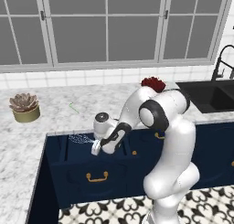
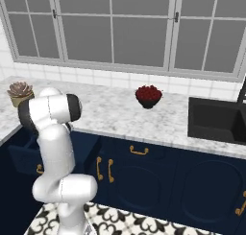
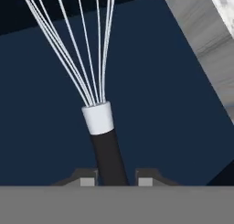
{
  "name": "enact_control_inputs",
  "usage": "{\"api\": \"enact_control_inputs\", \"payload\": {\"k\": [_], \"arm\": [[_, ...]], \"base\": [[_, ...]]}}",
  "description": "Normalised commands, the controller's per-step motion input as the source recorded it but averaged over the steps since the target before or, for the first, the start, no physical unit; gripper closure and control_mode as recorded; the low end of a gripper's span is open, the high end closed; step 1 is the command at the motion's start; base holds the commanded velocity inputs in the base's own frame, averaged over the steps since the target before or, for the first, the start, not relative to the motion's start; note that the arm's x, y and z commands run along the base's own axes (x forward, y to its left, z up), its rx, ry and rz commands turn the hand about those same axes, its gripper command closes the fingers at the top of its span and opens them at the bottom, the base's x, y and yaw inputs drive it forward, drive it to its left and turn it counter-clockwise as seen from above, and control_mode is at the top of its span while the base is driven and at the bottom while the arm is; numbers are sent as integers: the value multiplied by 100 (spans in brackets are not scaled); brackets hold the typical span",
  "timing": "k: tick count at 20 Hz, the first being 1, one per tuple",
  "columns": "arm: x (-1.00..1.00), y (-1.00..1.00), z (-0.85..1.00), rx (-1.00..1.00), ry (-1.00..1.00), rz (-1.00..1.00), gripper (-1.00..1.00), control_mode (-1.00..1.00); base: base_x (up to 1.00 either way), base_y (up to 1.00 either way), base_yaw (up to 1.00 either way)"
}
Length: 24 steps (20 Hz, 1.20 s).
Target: Pick the whisk from the drawer and place it on the counter.
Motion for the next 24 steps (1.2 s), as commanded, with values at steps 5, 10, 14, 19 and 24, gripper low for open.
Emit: {"api": "enact_control_inputs", "payload": {"k": [5, 10, 14, 19, 24], "arm": [[13, -12, 100, 0, 4, 3, 100, -100], [73, -36, 93, 0, 9, 0, 100, -100], [100, -40, 37, -1, 4, 0, 100, -100], [97, -19, -20, -10, 0, 3, 100, -100], [80, -10, -65, -7, 0, 2, 100, -100]], "base": [[0, 0, 0], [0, 0, 0], [0, 0, 0], [0, 0, 0], [0, 0, 0]]}}
